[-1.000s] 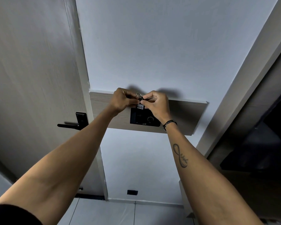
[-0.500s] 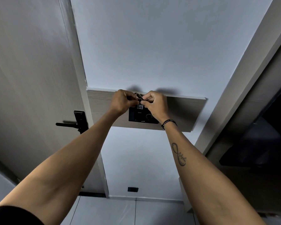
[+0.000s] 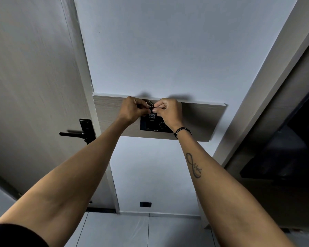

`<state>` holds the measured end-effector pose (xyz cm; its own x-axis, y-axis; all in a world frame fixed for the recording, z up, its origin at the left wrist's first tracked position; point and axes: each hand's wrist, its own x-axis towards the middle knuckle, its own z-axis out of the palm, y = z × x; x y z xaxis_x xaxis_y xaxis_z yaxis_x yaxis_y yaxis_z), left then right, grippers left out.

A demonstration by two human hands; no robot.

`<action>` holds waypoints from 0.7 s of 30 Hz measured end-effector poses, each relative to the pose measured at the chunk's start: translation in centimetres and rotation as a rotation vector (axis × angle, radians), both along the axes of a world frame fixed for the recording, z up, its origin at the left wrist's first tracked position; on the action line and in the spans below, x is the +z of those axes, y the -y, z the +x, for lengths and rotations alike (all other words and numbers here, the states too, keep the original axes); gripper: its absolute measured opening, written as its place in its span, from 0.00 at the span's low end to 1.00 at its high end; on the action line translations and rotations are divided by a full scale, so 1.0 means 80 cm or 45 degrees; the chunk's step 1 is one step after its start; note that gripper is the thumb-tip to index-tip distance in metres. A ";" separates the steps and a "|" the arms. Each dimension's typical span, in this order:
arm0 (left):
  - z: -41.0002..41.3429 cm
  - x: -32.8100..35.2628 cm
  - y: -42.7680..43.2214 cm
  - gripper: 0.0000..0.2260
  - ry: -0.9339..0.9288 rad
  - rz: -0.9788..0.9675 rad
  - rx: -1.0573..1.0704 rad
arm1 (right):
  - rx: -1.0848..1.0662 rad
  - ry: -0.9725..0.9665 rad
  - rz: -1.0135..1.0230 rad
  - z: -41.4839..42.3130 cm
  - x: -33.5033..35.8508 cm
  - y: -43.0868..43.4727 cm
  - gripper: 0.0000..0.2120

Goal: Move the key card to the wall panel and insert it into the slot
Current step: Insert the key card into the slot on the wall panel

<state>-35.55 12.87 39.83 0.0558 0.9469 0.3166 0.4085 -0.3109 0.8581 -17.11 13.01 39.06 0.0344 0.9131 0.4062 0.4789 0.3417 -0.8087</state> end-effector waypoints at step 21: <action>0.002 -0.003 -0.003 0.05 -0.160 0.022 0.056 | -0.037 0.031 -0.044 0.002 -0.002 0.003 0.06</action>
<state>-35.35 13.10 39.58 0.0548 0.9437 0.3262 0.5261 -0.3050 0.7939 -16.98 12.74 38.87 0.0521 0.9255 0.3751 0.5077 0.2990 -0.8080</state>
